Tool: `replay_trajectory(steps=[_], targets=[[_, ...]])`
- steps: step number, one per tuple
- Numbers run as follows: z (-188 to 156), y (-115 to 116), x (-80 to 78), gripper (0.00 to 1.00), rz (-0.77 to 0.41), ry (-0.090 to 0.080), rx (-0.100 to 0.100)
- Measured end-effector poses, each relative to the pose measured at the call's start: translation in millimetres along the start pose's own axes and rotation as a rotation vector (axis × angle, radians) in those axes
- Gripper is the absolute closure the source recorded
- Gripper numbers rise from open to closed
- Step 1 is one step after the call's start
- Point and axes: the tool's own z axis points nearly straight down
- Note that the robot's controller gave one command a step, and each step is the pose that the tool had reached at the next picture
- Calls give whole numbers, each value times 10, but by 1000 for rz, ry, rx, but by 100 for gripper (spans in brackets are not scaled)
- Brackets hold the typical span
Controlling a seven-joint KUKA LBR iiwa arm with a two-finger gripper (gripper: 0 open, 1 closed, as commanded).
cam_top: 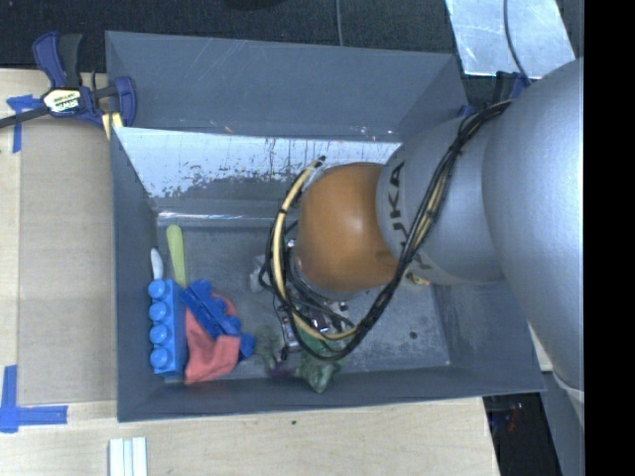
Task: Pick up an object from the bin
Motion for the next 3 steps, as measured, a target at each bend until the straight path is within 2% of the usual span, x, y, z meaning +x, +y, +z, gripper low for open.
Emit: replay_trajectory(steps=[1,2,3], targets=[[-548,-428,177,0,-120,12,-2],[-600,-646,38,0,-81,-1,-2],[-879,-1283,211,0,54,2,-1]])
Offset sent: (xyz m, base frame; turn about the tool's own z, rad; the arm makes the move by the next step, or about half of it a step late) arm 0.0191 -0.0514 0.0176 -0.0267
